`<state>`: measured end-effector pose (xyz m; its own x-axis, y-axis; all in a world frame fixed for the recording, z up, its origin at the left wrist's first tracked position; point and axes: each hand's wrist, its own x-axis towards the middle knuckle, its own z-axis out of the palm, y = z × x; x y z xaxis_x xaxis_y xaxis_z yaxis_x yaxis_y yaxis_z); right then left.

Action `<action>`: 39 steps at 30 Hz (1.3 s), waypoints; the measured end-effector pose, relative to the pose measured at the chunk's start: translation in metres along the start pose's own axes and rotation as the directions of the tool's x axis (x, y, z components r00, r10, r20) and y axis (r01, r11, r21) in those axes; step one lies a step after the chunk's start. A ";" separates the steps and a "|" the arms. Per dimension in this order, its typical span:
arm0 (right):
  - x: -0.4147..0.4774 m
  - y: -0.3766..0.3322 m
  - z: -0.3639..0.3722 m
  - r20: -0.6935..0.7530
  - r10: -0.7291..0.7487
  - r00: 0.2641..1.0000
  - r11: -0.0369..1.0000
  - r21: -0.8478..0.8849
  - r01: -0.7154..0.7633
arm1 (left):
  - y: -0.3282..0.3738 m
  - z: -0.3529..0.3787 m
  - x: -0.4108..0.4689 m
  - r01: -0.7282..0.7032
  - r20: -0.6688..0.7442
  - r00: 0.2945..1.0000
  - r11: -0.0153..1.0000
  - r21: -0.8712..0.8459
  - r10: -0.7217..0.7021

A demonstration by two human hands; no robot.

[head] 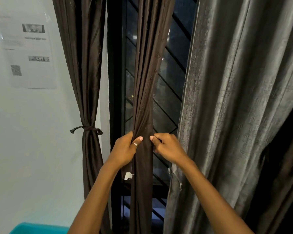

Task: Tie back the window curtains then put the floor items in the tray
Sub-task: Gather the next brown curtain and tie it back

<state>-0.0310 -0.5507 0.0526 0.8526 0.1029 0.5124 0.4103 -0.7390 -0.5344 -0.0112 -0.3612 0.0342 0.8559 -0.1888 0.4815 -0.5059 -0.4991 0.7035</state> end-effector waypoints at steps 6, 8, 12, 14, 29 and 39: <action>-0.009 -0.014 0.014 -0.072 0.108 0.992 0.994 0.021 -0.106 | 0.014 0.009 0.005 0.042 -0.177 0.984 0.966 0.254 0.004; -0.011 -0.018 0.017 -0.065 0.194 0.979 0.974 0.129 -0.184 | 0.017 0.010 0.006 0.090 -0.193 0.980 0.961 0.261 -0.039; -0.014 -0.028 0.021 0.041 0.381 0.924 0.820 0.447 -0.358 | 0.020 0.010 0.011 0.182 -0.206 0.970 0.947 0.266 -0.129; -0.015 -0.035 0.021 0.142 0.439 0.887 0.676 0.599 -0.430 | 0.020 0.008 0.012 0.213 -0.212 0.964 0.943 0.257 -0.160; -0.019 -0.035 0.035 0.446 0.333 0.831 0.130 0.851 -0.509 | 0.024 -0.006 0.012 0.233 -0.173 0.966 0.937 0.260 -0.193; -0.027 -0.038 0.040 0.484 0.286 0.827 -0.030 0.867 -0.497 | 0.028 -0.006 0.007 0.215 -0.158 0.970 0.952 0.218 -0.183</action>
<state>-0.0566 -0.4986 0.0321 0.9792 0.1955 -0.0546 -0.1552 0.5481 -0.8219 -0.0197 -0.3716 0.0604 0.9061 0.0415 0.4211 -0.2741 -0.7004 0.6590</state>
